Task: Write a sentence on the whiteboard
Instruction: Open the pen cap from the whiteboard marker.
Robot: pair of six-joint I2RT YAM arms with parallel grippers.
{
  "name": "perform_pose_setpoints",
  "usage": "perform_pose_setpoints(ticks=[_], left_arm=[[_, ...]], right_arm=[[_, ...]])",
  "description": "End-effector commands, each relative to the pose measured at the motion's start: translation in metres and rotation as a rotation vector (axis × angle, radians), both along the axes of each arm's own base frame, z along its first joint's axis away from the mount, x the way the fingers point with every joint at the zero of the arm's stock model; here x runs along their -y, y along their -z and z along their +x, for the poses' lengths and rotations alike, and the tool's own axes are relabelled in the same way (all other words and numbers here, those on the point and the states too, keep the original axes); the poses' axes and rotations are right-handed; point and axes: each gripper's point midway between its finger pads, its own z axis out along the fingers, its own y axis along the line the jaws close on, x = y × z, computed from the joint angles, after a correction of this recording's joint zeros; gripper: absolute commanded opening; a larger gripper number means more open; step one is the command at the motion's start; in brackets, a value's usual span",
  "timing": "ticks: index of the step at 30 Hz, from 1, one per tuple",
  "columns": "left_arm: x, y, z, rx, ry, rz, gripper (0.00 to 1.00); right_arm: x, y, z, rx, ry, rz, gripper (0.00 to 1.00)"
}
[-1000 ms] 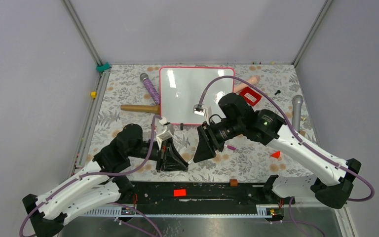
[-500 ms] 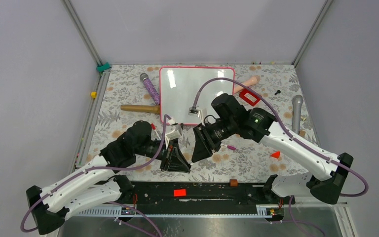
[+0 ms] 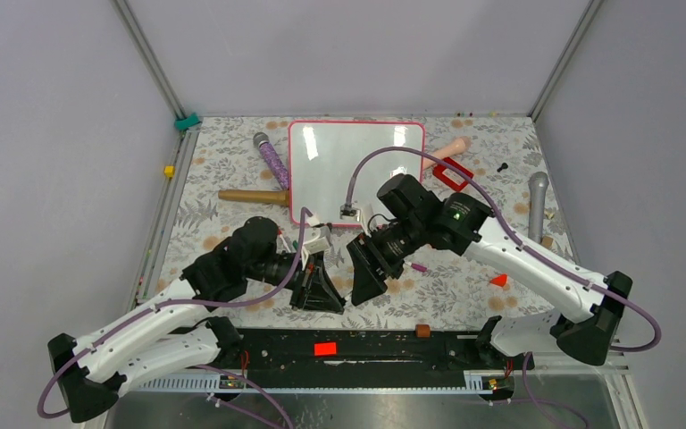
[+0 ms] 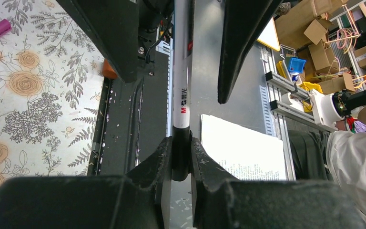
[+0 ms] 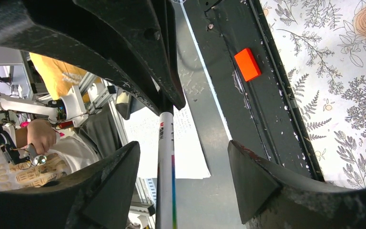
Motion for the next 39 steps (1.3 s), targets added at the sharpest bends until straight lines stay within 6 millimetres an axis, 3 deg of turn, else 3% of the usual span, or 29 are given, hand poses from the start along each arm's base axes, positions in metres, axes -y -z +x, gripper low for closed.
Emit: perform_pose_setpoints(ticks=[1, 7, 29, 39], left_arm=[[0.005, -0.031, 0.001, 0.089, 0.027, -0.098, 0.0], [0.003, -0.029, -0.001, 0.085, 0.026, -0.097, 0.0], [-0.003, -0.022, -0.003, 0.086, 0.009, -0.074, 0.0], [0.001, -0.023, -0.002, 0.082, 0.019, -0.067, 0.0]], right_arm=[[-0.002, -0.009, -0.001, 0.023, -0.031, 0.018, 0.72], [-0.004, -0.021, 0.002, 0.037, -0.028, 0.052, 0.59], [0.014, -0.045, 0.012, 0.072, 0.026, 0.115, 0.62], [0.005, -0.05, 0.007, 0.026, -0.019, 0.156, 0.61]])
